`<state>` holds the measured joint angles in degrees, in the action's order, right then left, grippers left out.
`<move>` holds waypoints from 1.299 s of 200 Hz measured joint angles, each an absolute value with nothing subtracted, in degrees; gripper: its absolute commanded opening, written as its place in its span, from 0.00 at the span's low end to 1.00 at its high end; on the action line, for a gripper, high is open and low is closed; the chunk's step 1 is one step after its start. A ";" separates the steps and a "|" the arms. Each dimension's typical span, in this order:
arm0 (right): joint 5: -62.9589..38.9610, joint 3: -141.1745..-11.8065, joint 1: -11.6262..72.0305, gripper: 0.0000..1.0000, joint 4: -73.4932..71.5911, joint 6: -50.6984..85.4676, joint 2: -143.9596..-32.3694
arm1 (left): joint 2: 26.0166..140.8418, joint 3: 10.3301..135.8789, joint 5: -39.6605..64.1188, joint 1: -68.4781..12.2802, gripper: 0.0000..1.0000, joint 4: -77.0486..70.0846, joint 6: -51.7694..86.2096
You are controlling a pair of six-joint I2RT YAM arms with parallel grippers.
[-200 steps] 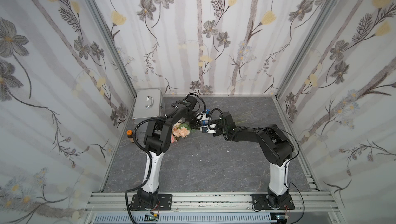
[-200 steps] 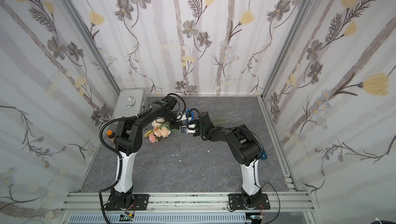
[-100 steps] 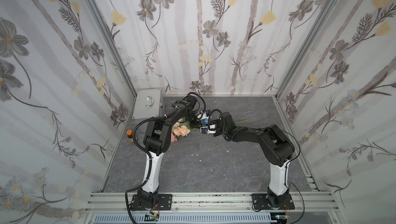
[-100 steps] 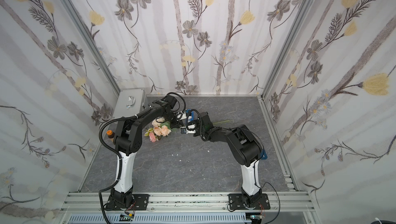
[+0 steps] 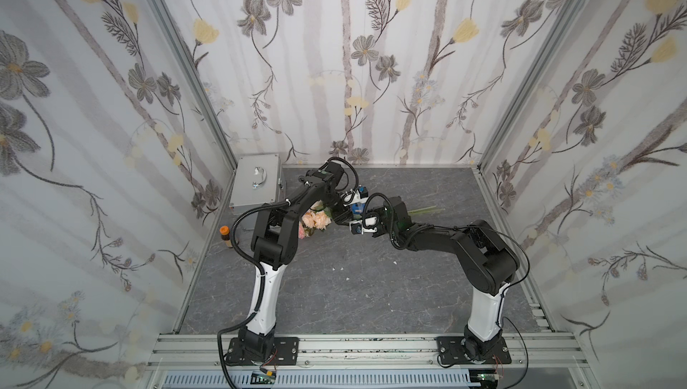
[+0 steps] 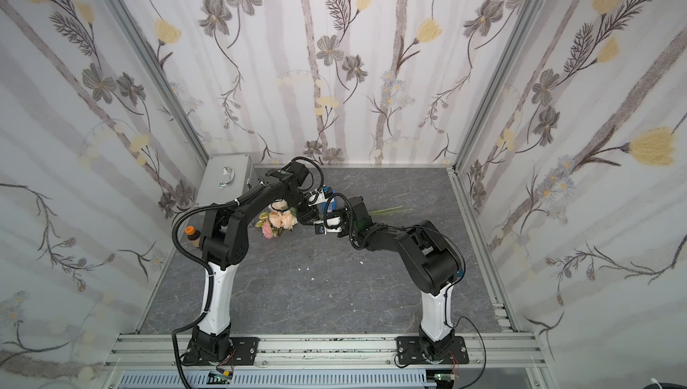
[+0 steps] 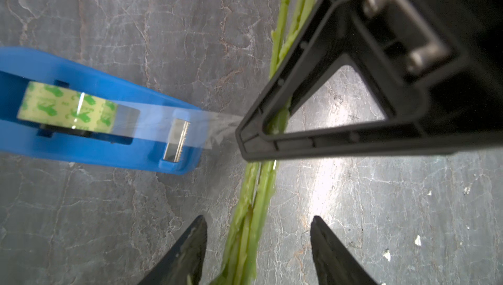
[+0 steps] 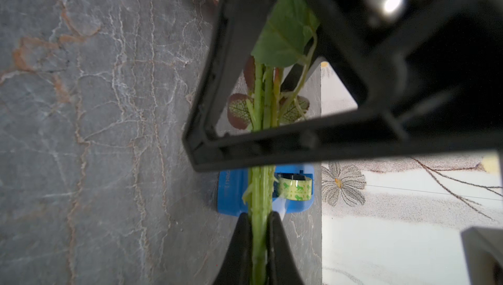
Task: Wrap bouquets with tape
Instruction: Wrap the tape around the bouquet.
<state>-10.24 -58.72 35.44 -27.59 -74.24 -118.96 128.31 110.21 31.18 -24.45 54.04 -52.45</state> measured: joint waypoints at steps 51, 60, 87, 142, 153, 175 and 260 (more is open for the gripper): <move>-10.63 -56.95 36.42 0.00 -28.34 -75.24 -117.47 | 130.52 112.09 30.61 -24.43 0.46 54.13 -52.53; -10.61 -56.86 36.42 0.00 -28.40 -75.24 -117.36 | 130.65 112.18 30.74 -24.38 0.35 54.54 -52.56; -9.78 -56.62 36.34 0.00 -28.91 -75.22 -117.32 | 130.65 112.27 32.51 -24.56 0.03 56.45 -54.46; -10.68 -53.10 36.71 0.66 -31.70 -70.39 -115.26 | 130.37 111.74 32.77 -24.60 0.00 57.21 -54.76; -11.33 -50.33 37.19 0.73 -32.95 -69.01 -113.14 | 130.37 111.72 31.20 -24.38 0.00 55.37 -53.74; -11.75 -41.91 37.76 0.98 -35.68 -64.99 -106.48 | 130.21 111.72 30.13 -24.14 0.00 53.65 -53.60; -17.30 -35.51 27.81 1.00 -28.77 -32.97 -80.75 | 127.96 107.68 24.58 -26.50 0.00 50.41 -55.75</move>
<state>-17.30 -35.51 27.81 -28.77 -32.97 -80.75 127.96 107.68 24.58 -26.50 50.41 -55.75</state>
